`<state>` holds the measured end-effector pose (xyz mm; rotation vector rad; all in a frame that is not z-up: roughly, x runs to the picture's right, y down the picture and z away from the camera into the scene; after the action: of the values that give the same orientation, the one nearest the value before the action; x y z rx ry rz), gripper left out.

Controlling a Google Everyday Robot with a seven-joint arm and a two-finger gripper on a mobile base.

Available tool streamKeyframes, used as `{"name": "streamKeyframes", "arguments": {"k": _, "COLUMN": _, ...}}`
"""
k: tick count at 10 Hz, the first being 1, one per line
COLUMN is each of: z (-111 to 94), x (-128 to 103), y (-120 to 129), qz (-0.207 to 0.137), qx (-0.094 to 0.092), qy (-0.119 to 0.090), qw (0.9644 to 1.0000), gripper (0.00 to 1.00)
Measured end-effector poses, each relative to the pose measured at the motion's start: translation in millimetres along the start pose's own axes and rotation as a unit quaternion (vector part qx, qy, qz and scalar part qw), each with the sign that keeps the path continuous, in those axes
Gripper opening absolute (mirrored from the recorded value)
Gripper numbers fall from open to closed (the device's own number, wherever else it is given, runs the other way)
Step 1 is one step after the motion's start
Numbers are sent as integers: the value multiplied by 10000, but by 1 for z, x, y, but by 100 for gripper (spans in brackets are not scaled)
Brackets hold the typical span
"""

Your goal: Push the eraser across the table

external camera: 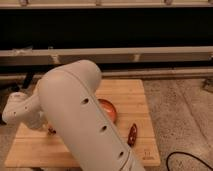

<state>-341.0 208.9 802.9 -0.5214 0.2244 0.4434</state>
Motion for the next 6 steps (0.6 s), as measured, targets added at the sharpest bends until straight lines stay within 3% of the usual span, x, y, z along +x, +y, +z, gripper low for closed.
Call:
{"name": "streamKeyframes", "arguments": {"k": 1, "z": 0, "x": -1, "y": 2, "qz": -34, "qx": -8, "qy": -12, "qw": 10000, "gripper": 75}}
{"name": "streamKeyframes", "arguments": {"k": 6, "z": -5, "x": -4, "y": 22, "qz": -247, "qx": -112, "qy": -102, "qw": 9996, "gripper": 23}}
